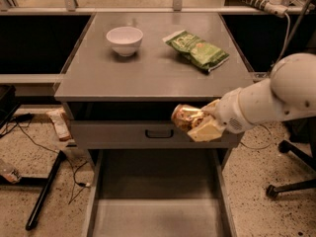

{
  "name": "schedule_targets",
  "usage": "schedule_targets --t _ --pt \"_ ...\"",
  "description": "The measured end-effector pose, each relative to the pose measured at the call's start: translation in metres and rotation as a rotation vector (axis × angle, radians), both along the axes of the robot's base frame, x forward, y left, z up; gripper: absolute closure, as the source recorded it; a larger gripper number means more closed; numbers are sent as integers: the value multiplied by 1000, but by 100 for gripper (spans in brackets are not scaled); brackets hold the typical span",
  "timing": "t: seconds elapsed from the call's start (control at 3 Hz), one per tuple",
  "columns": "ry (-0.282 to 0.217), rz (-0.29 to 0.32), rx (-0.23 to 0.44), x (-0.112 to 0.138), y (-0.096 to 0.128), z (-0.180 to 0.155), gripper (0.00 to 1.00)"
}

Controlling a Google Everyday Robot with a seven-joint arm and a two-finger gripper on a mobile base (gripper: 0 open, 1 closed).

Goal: Place orange can into middle drawer

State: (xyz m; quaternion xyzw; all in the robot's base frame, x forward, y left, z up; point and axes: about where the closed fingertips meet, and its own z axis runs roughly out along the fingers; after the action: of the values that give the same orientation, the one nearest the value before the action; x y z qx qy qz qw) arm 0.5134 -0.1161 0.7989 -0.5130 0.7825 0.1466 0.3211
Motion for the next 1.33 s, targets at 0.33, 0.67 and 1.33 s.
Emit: schedule_targets --t 0.33,0.67,1.33 --pt "24 18 -6 -4 18 -67 100" --pt "-7 14 -11 -10 28 -133 100" --pt "-31 -84 1 -6 16 -208 100"
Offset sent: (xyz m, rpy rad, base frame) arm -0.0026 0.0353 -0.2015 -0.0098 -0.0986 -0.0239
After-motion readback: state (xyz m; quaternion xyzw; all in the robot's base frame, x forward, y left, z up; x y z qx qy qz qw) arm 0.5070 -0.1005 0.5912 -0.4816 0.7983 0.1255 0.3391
